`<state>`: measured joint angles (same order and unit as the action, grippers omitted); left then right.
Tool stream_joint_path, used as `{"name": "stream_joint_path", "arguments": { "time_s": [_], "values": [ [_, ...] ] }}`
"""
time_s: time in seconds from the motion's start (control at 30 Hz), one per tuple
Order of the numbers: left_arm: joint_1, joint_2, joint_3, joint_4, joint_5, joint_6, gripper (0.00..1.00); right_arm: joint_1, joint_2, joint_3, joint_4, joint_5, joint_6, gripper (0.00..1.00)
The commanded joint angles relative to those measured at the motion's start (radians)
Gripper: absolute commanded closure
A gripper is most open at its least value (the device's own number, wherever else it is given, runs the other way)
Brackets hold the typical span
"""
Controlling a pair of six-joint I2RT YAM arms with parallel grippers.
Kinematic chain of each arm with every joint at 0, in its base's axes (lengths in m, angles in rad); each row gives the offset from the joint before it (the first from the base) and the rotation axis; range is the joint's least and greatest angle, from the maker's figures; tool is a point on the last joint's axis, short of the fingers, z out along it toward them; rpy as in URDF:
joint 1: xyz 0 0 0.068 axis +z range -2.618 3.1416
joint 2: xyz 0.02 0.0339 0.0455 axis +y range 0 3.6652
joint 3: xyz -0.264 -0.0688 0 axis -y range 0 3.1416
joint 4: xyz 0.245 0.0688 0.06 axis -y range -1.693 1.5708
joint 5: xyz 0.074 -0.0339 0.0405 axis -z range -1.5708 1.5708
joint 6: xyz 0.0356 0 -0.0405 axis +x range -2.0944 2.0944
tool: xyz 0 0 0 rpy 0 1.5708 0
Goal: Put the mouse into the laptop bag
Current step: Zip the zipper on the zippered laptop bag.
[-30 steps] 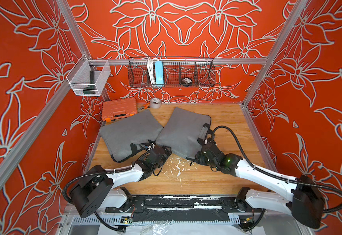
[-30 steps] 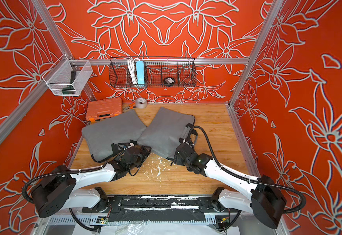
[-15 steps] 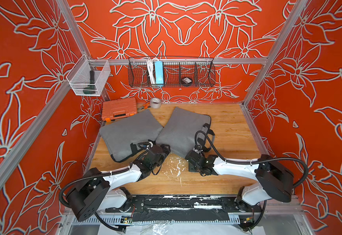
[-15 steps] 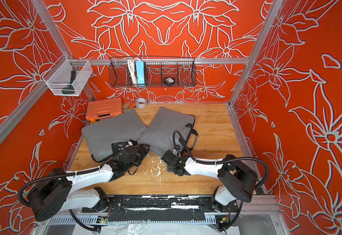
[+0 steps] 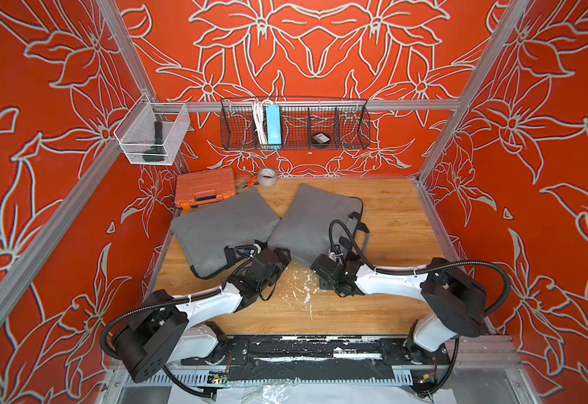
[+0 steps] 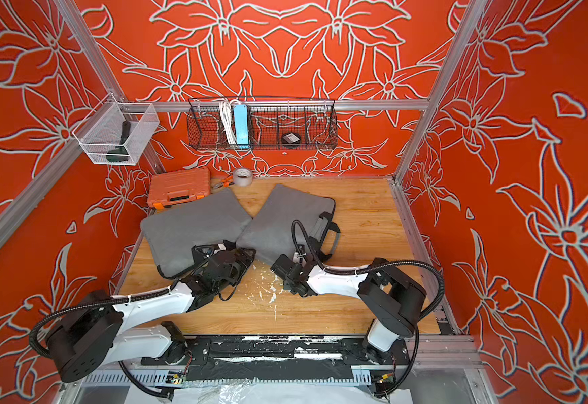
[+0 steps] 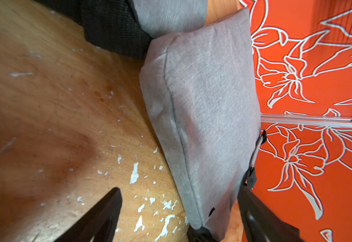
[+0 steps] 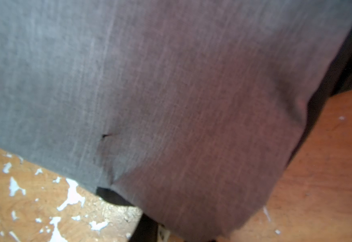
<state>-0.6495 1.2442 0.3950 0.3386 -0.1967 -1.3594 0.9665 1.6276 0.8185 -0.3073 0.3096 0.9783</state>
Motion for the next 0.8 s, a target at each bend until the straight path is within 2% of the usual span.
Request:
{"name": "stream_joint_path", "arguments": {
  "time_s": [0.0,0.13,0.33,0.7,0.77],
  "values": [
    [0.007,-0.008,-0.010,0.006,0.003,-0.005,0.12,0.008,0.034,-0.007,-0.026,-0.018,0.008,0.88],
    [0.008,0.009,-0.008,0.018,0.014,-0.004,0.12,0.016,0.038,-0.004,-0.027,-0.024,0.009,0.87],
    [0.014,0.011,-0.010,0.022,0.019,-0.006,0.13,0.040,0.034,-0.018,-0.026,-0.014,0.029,0.78],
    [0.021,0.007,-0.015,0.026,0.024,-0.009,0.13,0.077,0.053,-0.034,-0.007,-0.005,0.059,0.78],
    [0.021,0.007,-0.015,0.029,0.028,-0.007,0.13,0.080,0.051,-0.036,-0.007,0.003,0.059,0.81]
  ]
}}
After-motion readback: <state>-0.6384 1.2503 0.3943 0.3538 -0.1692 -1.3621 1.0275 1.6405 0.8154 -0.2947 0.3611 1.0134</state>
